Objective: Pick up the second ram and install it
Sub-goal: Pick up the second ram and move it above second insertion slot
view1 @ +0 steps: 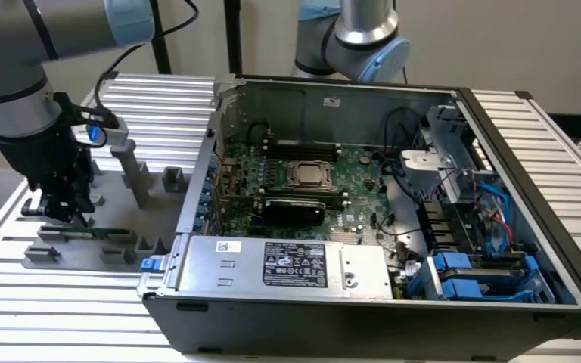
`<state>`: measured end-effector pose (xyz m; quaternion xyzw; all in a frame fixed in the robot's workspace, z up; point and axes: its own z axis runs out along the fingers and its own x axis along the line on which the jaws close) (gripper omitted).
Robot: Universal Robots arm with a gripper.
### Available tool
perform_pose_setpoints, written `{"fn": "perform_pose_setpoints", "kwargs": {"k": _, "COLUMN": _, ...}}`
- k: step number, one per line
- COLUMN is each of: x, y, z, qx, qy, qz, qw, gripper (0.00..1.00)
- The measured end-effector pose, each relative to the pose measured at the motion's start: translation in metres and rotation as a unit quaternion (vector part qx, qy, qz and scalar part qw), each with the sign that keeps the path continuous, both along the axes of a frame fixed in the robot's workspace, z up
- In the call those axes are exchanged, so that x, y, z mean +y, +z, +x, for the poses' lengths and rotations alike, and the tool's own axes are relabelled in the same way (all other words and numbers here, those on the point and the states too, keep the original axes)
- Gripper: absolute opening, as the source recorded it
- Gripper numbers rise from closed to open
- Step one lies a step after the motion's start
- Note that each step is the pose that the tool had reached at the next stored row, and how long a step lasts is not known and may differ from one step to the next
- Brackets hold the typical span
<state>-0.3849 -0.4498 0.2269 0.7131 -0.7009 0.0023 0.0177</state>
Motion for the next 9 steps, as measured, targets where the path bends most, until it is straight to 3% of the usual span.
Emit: {"fn": "perform_pose_setpoints", "kwargs": {"k": 9, "x": -0.0001, "y": -0.0162, "z": -0.004, "qx": -0.0006, "qy": 0.000, "qz": 0.0000, "qw": 1.0000, "gripper": 1.00}}
